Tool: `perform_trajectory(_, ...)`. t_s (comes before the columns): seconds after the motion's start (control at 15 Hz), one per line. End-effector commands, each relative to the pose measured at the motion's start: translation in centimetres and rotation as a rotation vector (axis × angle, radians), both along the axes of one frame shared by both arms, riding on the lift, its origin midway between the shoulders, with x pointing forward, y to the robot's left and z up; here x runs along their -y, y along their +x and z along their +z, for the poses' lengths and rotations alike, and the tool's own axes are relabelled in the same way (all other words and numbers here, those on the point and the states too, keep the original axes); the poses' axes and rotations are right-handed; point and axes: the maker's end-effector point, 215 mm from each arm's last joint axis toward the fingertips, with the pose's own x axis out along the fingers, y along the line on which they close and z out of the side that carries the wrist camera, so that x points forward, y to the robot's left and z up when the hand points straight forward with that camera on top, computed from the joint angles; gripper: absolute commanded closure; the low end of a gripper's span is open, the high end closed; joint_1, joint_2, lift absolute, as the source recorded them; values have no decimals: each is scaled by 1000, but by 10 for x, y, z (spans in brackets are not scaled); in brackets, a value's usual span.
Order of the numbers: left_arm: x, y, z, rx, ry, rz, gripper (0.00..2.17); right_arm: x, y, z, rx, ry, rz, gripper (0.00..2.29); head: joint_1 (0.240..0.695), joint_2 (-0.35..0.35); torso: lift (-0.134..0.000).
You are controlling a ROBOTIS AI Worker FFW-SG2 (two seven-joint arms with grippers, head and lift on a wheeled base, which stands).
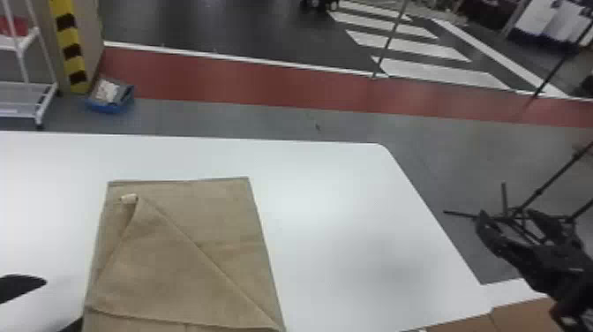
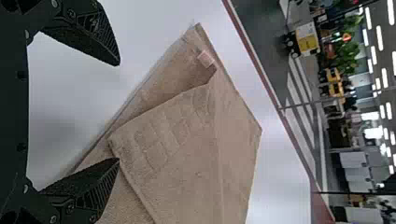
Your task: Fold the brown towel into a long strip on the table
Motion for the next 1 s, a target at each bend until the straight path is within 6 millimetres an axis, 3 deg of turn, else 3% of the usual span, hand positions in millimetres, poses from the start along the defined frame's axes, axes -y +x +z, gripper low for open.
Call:
perform_trajectory(0.0,-14,-2,-7,-47,60,15,205,11,-4,-2,1,38,-15,87,695,-350,-101)
perform_trajectory(0.33,2,-6,-12,-91,100,-40,215,17,0,-9,5,96,-24,87,695,-350,-101)
perform_trajectory(0.67,30,-1,-2,-73,90,-72,265,20,2,-15,3,113,-32,87,695,-350,-101)
perform_trajectory(0.93,39,1,-9,-87,125,-90,265,21,6,-15,5,118,-30,90,695,-350,-101)
